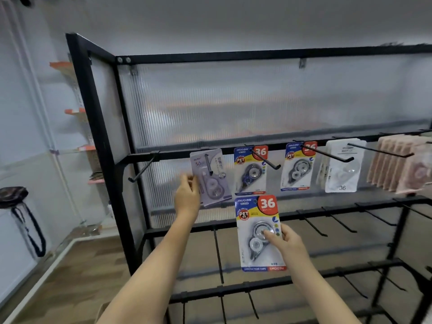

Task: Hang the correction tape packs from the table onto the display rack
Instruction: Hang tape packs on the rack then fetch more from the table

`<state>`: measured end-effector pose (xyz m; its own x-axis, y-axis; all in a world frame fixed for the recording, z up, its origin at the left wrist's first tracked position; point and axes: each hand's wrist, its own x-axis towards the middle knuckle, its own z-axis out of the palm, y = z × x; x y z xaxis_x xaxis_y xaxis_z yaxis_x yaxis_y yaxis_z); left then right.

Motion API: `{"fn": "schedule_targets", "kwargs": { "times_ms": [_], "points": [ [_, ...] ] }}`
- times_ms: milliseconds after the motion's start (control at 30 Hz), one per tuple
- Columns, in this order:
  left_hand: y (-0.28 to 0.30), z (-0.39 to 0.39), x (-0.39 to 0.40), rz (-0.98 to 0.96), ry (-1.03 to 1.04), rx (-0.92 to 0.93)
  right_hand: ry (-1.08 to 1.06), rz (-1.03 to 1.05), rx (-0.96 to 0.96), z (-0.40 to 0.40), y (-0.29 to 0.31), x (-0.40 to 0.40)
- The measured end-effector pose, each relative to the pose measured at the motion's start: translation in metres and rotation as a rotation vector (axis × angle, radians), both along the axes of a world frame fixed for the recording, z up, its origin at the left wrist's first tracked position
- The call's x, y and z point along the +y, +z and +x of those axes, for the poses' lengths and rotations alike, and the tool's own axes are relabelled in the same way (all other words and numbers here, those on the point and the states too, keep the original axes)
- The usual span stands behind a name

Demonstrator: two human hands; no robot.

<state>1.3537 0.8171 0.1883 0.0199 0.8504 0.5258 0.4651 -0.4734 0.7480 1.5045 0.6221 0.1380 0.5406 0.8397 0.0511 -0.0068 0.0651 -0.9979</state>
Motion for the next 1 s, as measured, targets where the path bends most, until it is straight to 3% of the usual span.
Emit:
{"fn": "schedule_targets", "kwargs": {
  "times_ms": [133, 267, 433, 667, 767, 1000],
  "points": [
    [-0.043, 0.002, -0.018, -0.264, -0.102, 0.057, -0.043, 0.0, -0.005, -0.007, 0.0, -0.007],
    [-0.067, 0.017, -0.039, -0.321, -0.216, 0.288, -0.091, 0.03, -0.02, -0.008, 0.0, -0.02],
    [-0.067, 0.056, -0.067, -0.271, -0.389, 0.541, -0.169, 0.081, -0.036, 0.003, 0.009, -0.042],
    [-0.048, 0.129, -0.101, -0.035, -0.587, 0.867, -0.251, 0.204, -0.051, 0.041, 0.036, -0.079],
    [-0.037, 0.157, -0.116, 0.024, -0.598, 0.987, -0.282, 0.252, -0.064, 0.062, 0.049, -0.089],
    [-0.024, 0.206, -0.131, 0.092, -0.467, 1.035, -0.267, 0.288, -0.141, 0.115, 0.074, -0.087]
  ]
}}
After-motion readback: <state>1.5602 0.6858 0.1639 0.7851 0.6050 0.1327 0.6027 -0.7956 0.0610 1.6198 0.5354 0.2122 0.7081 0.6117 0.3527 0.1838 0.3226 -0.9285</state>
